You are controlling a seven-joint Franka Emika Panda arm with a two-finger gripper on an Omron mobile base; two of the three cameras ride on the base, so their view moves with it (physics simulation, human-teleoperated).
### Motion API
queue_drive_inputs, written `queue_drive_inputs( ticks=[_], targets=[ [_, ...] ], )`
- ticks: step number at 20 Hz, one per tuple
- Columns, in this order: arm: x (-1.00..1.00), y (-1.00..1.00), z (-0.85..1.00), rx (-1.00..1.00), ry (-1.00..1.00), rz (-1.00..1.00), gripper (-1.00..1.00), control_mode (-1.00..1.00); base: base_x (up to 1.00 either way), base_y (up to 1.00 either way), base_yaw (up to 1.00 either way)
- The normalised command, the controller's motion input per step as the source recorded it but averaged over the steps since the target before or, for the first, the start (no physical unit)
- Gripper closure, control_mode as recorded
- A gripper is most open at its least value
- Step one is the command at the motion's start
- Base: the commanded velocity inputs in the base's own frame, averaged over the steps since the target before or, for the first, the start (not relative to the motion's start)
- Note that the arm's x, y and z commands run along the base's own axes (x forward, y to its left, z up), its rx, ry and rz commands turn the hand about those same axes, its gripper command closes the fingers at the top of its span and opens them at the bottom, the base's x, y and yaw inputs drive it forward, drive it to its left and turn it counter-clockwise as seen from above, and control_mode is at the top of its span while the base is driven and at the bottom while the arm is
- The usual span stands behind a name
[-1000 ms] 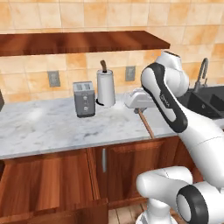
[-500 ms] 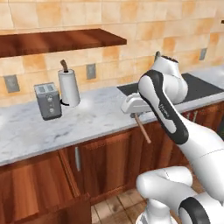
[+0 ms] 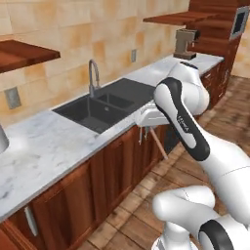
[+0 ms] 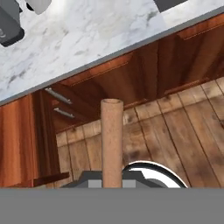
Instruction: Take a straw from the drawer in front and place it inside the glass cup on the dining counter.
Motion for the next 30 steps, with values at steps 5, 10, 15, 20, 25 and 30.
queue_drive_inputs(
  ticks=[5,10,15,20,25,30],
  targets=[
    [0.0,0.0,0.0,0.0,0.0,0.0,1.0,1.0,0.0,-0.44,-0.64],
    [0.0,0.0,0.0,0.0,0.0,0.0,1.0,1.0,0.03,-0.5,-0.6],
    [0.0,0.0,0.0,0.0,0.0,0.0,1.0,1.0,0.15,-0.53,-0.58],
    [0.0,0.0,0.0,0.0,0.0,0.0,1.0,1.0,0.18,-0.49,-0.57],
    [0.0,0.0,0.0,0.0,0.0,0.0,1.0,1.0,0.27,-0.45,-0.56],
    [0.0,0.0,0.0,0.0,0.0,0.0,1.0,1.0,0.39,-0.45,-0.53]
  ],
)
